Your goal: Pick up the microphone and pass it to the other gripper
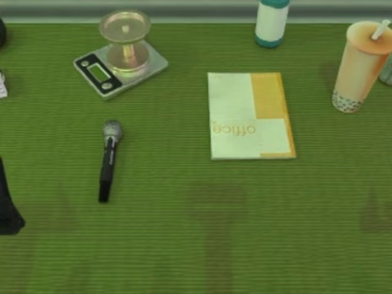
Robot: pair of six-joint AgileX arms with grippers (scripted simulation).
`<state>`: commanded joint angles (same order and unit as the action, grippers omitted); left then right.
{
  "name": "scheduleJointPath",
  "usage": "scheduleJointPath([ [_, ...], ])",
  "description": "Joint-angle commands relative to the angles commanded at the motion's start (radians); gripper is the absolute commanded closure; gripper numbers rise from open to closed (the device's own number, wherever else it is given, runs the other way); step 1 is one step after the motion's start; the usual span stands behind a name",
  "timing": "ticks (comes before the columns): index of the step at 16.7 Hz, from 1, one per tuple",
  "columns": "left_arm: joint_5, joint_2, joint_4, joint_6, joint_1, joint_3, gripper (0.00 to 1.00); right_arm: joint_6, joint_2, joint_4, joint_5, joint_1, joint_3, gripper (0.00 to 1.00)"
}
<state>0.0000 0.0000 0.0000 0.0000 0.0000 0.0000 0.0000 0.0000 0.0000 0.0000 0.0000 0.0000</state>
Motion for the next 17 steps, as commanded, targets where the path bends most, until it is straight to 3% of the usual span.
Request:
scheduleJointPath([
  [4,0.001,0.031,-0.024,-0.004,-0.009,0.027,0.00,0.000,0.000,0.000,0.000,0.000,0.000,0.00],
  [8,-0.002,0.220,-0.153,-0.032,-0.052,0.180,0.00,0.000,0.000,0.000,0.000,0.000,0.000,0.00],
  [17,-0.014,1.079,-0.576,-0.173,-0.194,0.813,0.00,0.000,0.000,0.000,0.000,0.000,0.000,0.00],
])
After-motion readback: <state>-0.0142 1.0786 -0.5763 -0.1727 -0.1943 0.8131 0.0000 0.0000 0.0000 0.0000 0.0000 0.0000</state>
